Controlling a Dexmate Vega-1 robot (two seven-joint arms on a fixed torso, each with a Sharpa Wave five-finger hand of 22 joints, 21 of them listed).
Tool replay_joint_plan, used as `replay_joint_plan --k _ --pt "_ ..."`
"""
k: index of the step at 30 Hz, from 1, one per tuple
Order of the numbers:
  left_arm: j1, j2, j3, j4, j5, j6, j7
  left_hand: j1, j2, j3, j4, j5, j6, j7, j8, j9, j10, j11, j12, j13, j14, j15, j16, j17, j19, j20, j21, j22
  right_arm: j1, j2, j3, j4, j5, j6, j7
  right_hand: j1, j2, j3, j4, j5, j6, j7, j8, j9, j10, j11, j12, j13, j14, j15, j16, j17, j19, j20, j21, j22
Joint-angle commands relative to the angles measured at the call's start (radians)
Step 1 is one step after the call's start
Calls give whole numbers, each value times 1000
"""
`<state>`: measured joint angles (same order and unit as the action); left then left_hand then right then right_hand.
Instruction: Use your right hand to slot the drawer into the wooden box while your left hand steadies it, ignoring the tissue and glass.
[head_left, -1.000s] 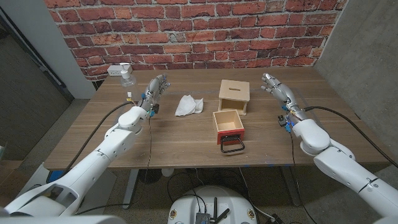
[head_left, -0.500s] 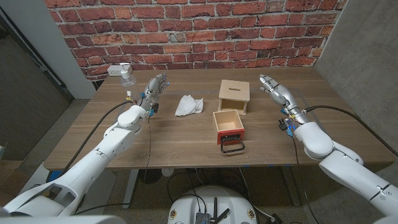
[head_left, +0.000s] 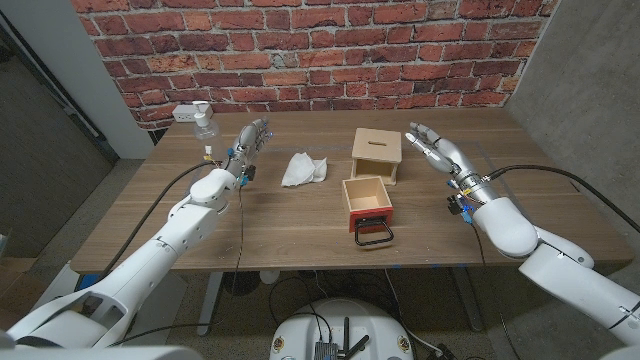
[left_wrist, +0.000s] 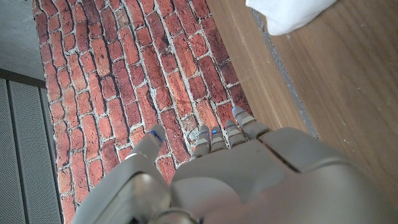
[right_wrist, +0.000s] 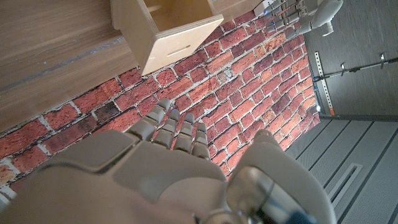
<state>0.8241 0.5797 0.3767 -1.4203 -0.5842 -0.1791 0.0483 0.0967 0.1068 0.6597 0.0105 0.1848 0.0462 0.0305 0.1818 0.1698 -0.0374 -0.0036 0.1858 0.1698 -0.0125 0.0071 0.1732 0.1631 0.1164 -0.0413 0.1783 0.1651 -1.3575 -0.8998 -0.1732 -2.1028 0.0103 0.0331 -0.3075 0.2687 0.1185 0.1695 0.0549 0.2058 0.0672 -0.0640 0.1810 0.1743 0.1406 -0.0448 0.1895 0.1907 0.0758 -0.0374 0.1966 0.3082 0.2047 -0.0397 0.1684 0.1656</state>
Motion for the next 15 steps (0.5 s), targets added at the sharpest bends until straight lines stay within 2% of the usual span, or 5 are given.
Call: replay_joint_plan --k 1,5,9,15 --pt "-20 -10 7 25 2 0 -10 10 52 4 -9 -3 11 4 1 4 7 1 5 4 7 0 2 2 6 -44 10 3 -54 -68 30 -109 -119 -122 29 12 -3 2 -11 -1 -1 -4 2 3 3 -2 0 -1 2 -29 -1 -2 -7 -1 2 2" --pt "-26 -15 11 34 2 -2 -16 10 53 6 -10 -3 11 5 1 4 7 1 5 4 8 0 2 2 6 -43 10 3 -68 -83 39 -141 -145 -159 43 17 -7 4 -19 -3 1 -2 4 4 4 0 1 -1 5 -29 0 -9 -23 17 2 3" --pt "-27 -16 12 34 3 1 -14 9 53 7 -11 -3 11 3 0 4 8 2 5 4 8 1 2 2 6 -43 10 3 -76 -101 44 -169 -180 -192 59 23 -8 7 -26 -4 0 -3 4 4 6 -1 2 -1 5 -30 -1 -13 -28 17 3 3" --pt "-26 -19 14 35 2 0 -13 8 53 8 -12 -3 11 4 0 4 8 2 4 4 9 0 2 2 7 -43 10 3 -89 -122 50 -204 -223 -234 82 40 -13 15 -48 -9 1 -4 7 5 22 -3 9 1 -17 -18 -7 -23 -39 17 8 3"
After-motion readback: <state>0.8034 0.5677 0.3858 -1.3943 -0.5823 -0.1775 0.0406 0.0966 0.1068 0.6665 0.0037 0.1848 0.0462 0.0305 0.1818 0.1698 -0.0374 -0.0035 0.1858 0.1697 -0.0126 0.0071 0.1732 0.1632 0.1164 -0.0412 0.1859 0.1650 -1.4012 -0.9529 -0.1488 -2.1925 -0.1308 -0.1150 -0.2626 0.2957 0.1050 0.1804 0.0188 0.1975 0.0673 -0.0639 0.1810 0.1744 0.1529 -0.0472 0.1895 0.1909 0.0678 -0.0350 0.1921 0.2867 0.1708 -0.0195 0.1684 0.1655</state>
